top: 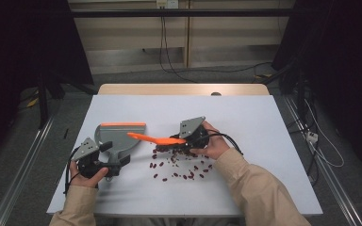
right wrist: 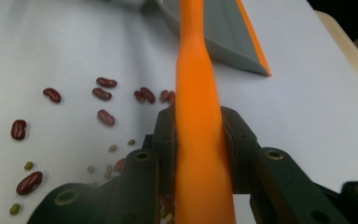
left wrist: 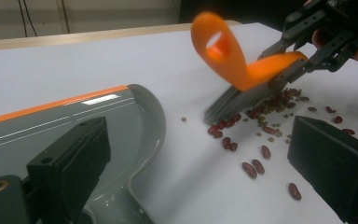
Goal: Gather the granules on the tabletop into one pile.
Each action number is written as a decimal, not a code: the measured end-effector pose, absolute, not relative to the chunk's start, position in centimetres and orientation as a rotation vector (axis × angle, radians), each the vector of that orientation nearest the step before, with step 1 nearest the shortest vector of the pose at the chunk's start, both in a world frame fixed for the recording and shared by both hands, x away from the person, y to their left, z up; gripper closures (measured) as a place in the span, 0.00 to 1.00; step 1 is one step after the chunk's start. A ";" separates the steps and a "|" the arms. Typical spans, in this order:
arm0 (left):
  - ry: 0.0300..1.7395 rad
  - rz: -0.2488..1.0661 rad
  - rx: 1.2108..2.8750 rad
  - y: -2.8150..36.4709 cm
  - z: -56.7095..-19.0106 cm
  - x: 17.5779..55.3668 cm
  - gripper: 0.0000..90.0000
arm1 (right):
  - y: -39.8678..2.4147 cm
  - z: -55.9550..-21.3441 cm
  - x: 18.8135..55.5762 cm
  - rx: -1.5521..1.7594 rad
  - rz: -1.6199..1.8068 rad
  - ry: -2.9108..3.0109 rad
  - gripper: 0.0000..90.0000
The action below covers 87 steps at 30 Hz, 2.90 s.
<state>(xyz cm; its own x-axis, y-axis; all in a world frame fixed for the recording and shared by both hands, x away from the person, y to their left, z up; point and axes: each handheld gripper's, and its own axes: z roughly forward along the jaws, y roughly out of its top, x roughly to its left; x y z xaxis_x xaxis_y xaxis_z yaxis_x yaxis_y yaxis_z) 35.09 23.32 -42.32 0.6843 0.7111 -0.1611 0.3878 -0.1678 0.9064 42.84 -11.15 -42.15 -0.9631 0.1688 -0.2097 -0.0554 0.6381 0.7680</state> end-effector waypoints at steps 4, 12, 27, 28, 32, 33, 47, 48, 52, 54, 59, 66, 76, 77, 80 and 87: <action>0.876 0.364 1.787 23.3 -42.3 35.1 0.06 | -10.9 -41.6 43.5 0.125 1.267 2.554 0.79; 0.879 0.363 1.784 23.5 -42.4 35.2 0.06 | -8.7 -41.8 46.4 0.167 1.263 2.530 0.79; 0.881 0.366 1.787 23.9 -42.4 35.1 0.06 | -9.1 -42.8 44.2 0.030 1.292 2.652 0.79; 0.886 0.365 1.785 24.0 -42.4 35.0 0.06 | -9.4 -42.8 43.9 0.022 1.297 2.653 0.79; 0.887 0.368 1.784 24.1 -42.5 35.0 0.06 | -10.3 -42.7 43.1 0.022 1.308 2.656 0.79; 0.888 0.366 1.784 24.0 -42.4 35.0 0.06 | -10.5 -42.7 43.0 0.030 1.318 2.654 0.79; 0.870 0.352 1.795 23.6 -42.5 35.0 0.06 | -14.4 -41.0 43.8 0.199 1.257 2.525 0.79; 0.870 0.351 1.795 23.6 -42.6 35.0 0.06 | -14.9 -41.3 43.9 0.217 1.240 2.519 0.79; 0.867 0.349 1.795 23.6 -42.6 35.0 0.06 | -16.5 -42.5 44.1 0.285 1.184 2.519 0.79; 0.864 0.348 1.800 23.6 -42.6 35.1 0.06 | -17.0 -42.9 43.6 0.296 1.216 2.523 0.79; 0.866 0.345 1.807 23.4 -42.7 35.1 0.06 | -17.2 -43.2 41.9 0.277 1.242 2.527 0.79; 0.859 0.347 1.809 23.2 -42.7 35.0 0.06 | -16.8 -43.0 40.1 0.234 1.248 2.529 0.79; 0.858 0.346 1.813 23.1 -42.7 35.0 0.06 | -18.2 -41.7 40.1 0.327 1.243 2.451 0.79; 0.856 0.343 1.812 23.1 -42.7 35.0 0.06 | -18.5 -41.8 40.2 0.354 1.232 2.446 0.79; 0.858 0.343 1.814 23.1 -42.7 35.0 0.06 | -19.3 -42.2 40.4 0.402 1.195 2.437 0.79; 0.861 0.339 1.814 23.1 -42.8 35.0 0.06 | -19.5 -43.4 39.8 0.430 1.252 2.452 0.79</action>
